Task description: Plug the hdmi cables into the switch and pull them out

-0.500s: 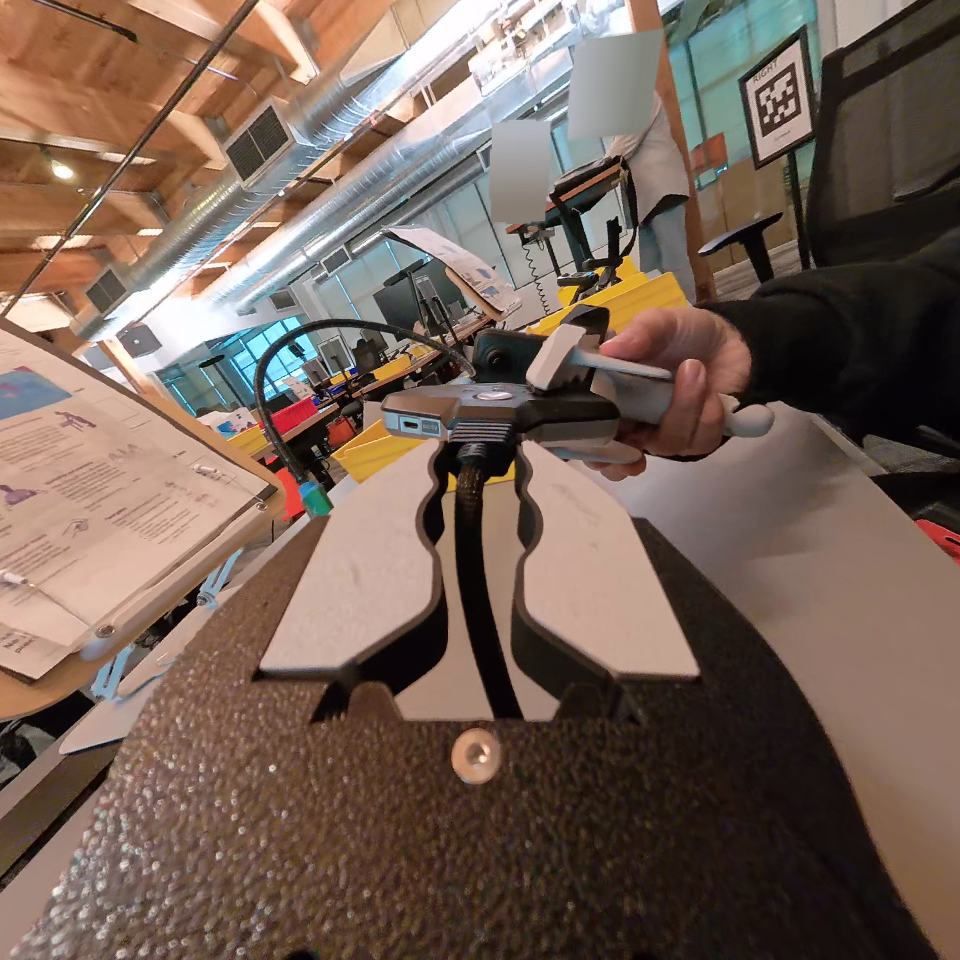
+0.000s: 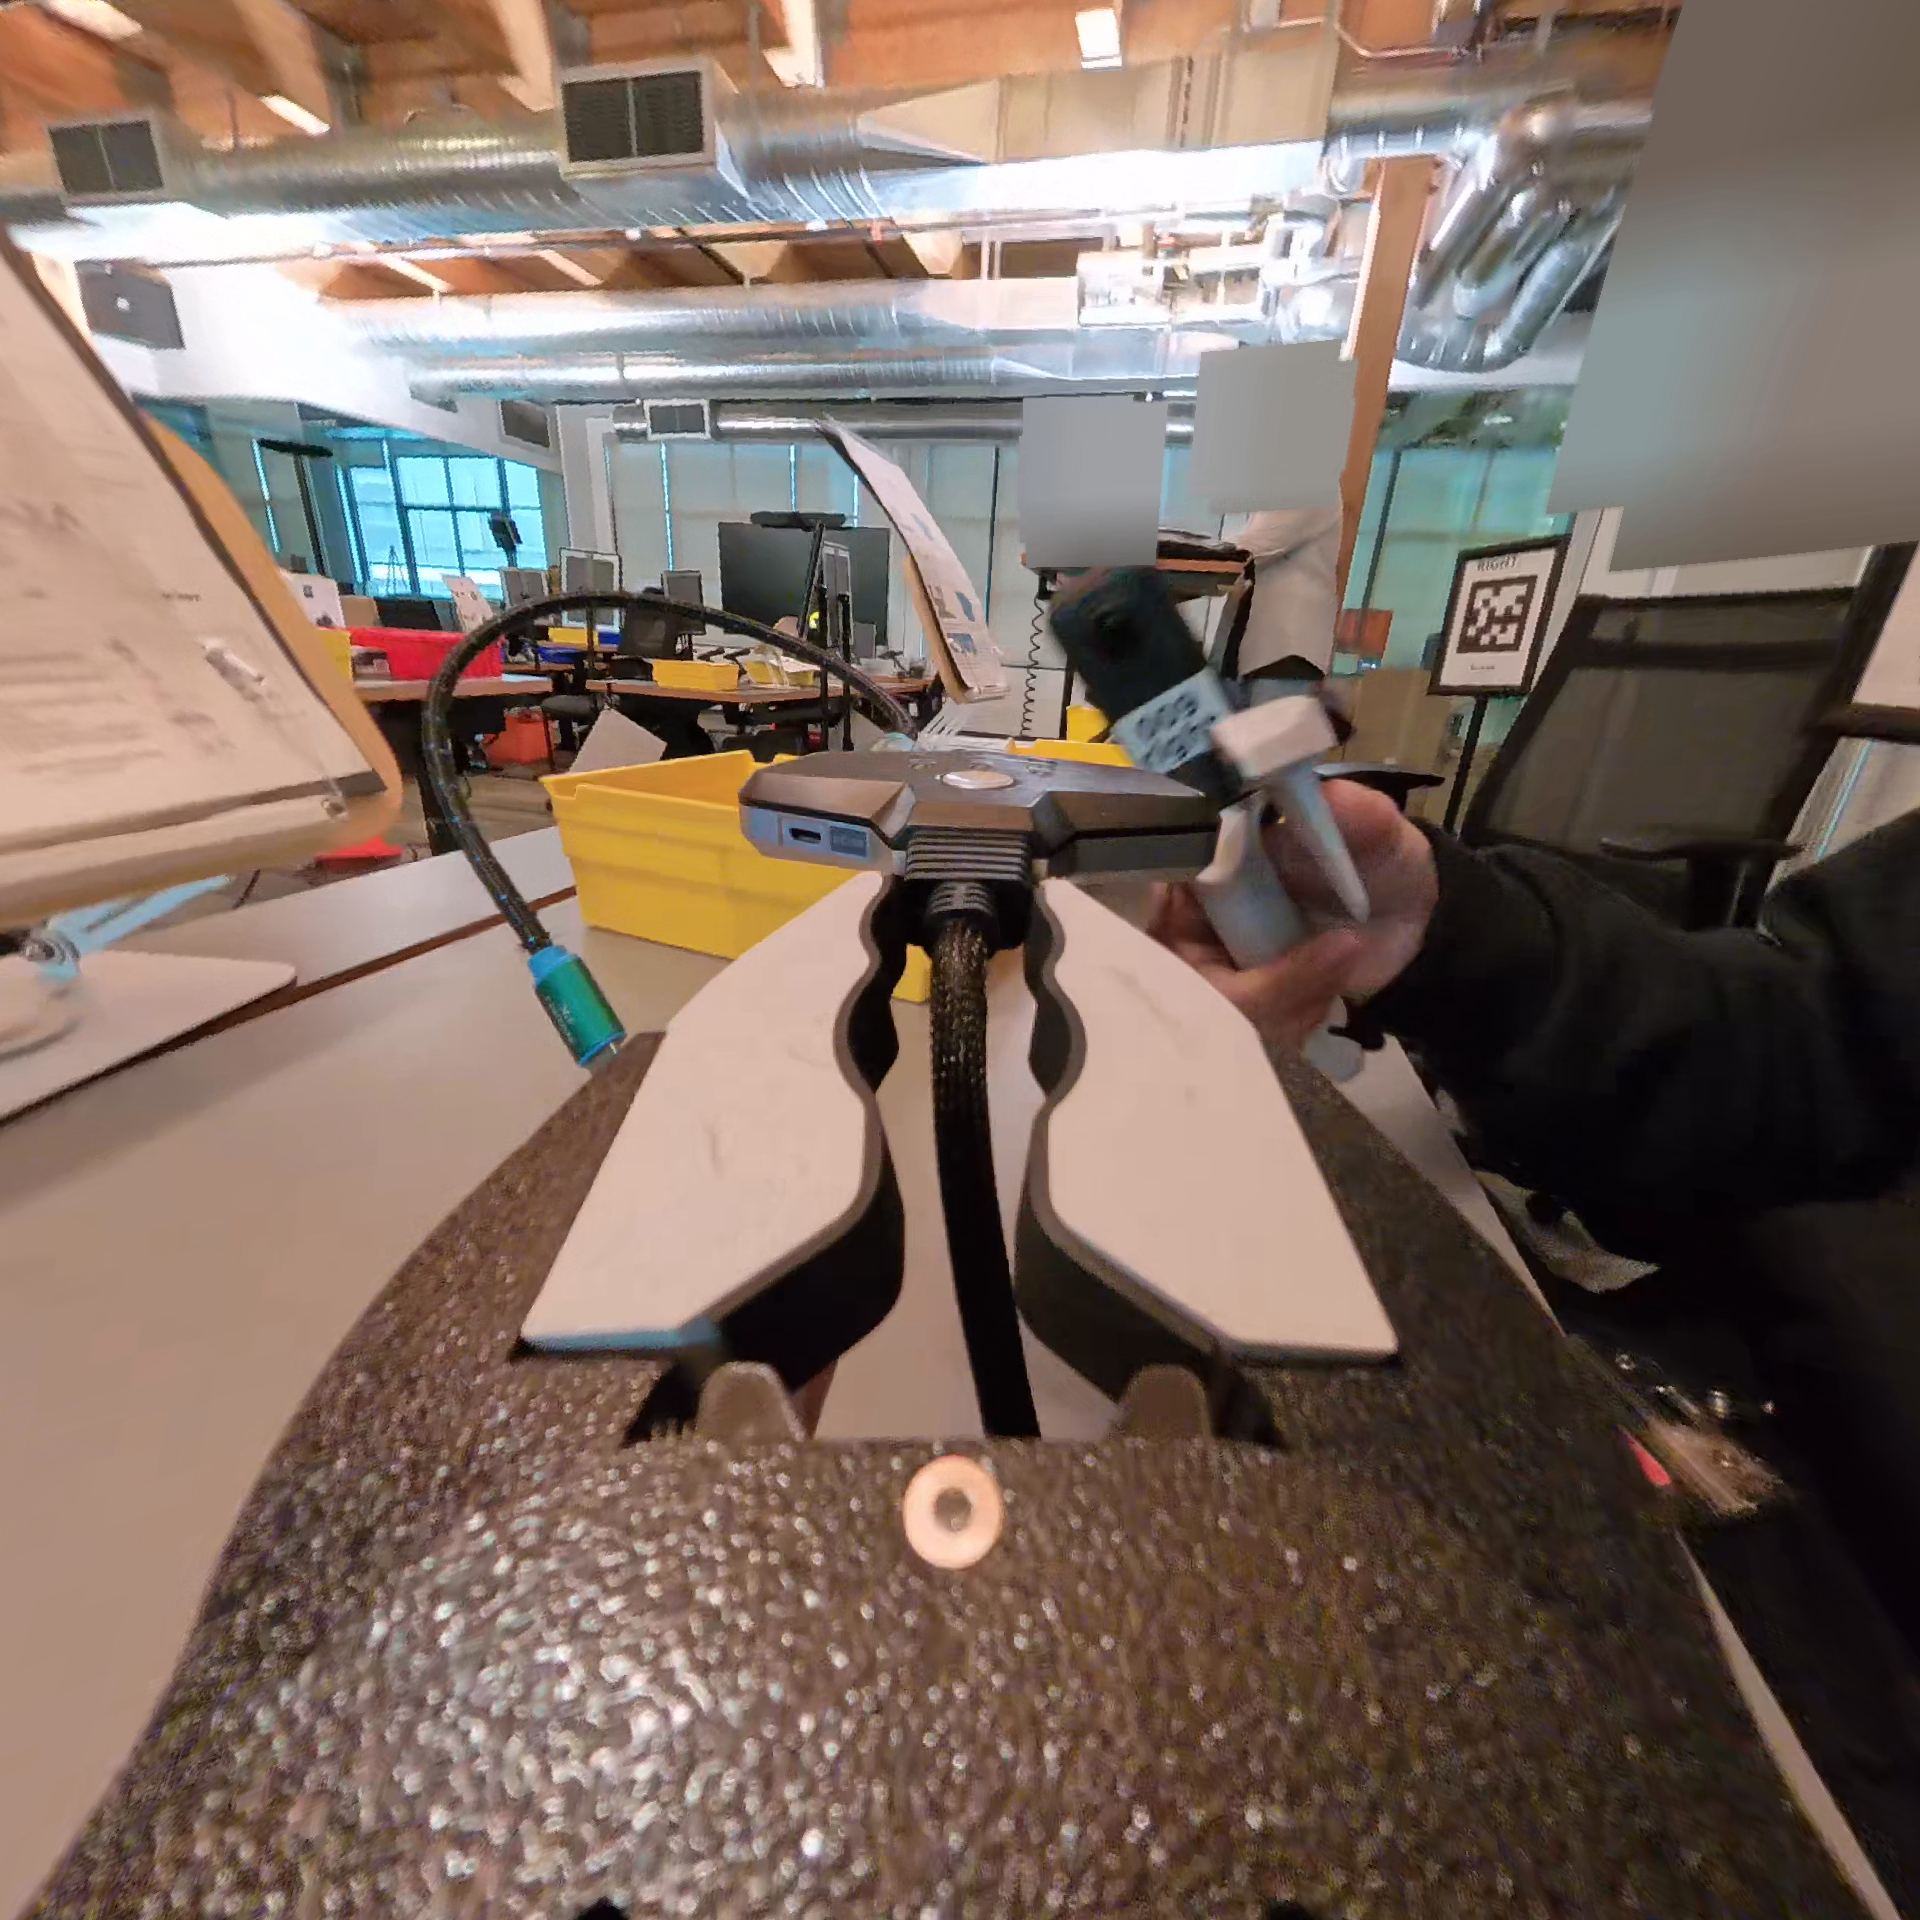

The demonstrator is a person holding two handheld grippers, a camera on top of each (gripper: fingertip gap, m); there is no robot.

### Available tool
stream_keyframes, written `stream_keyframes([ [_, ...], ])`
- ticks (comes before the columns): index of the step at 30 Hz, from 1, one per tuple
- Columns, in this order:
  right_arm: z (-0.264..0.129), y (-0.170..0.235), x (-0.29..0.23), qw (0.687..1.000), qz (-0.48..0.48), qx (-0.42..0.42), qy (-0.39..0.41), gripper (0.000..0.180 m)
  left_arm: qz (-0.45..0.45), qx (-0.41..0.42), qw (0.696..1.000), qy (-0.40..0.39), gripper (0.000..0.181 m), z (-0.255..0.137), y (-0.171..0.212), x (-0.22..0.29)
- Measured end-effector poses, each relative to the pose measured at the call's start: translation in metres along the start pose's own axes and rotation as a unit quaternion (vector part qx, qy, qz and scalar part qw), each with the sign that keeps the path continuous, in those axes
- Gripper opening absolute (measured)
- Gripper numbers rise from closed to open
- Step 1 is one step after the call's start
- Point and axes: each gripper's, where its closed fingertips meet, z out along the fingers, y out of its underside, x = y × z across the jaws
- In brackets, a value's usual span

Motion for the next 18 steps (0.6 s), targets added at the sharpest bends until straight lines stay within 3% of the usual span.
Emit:
stream_keyframes([
  [2, -0.011, 0.002, 0.001, 0.991, -0.107, -0.058, 0.053, 0.054, -0.008, -0.009, 1.000, -0.012, 0.022, -0.003, 0.005, -0.007],
  [4, -0.027, -0.002, 0.000, 0.962, -0.229, -0.108, 0.104, 0.060, 0.003, -0.028, 0.999, -0.017, 0.022, -0.006, 0.009, -0.011],
  [6, -0.042, -0.021, -0.003, 0.918, -0.345, -0.095, 0.167, 0.065, 0.029, -0.044, 0.999, -0.001, 0.022, -0.008, 0.011, -0.006],
  [8, -0.053, -0.038, -0.010, 0.881, -0.421, -0.072, 0.205, 0.056, 0.060, -0.057, 0.996, 0.029, 0.022, -0.007, 0.014, 0.004],
  [10, -0.056, -0.045, -0.012, 0.872, -0.434, -0.064, 0.218, 0.056, 0.089, -0.059, 0.992, 0.065, 0.022, -0.005, 0.016, 0.018],
  [12, -0.053, -0.028, -0.008, 0.882, -0.420, -0.104, 0.186, 0.056, 0.106, -0.062, 0.988, 0.098, 0.022, -0.002, 0.018, 0.030],
  [15, -0.053, -0.009, 0.013, 0.874, -0.416, -0.162, 0.193, 0.053, 0.117, -0.066, 0.982, 0.131, 0.022, -0.001, 0.022, 0.043],
  [18, -0.050, 0.009, 0.021, 0.872, -0.410, -0.204, 0.174, 0.036, 0.114, -0.063, 0.980, 0.152, 0.022, -0.001, 0.023, 0.050],
])
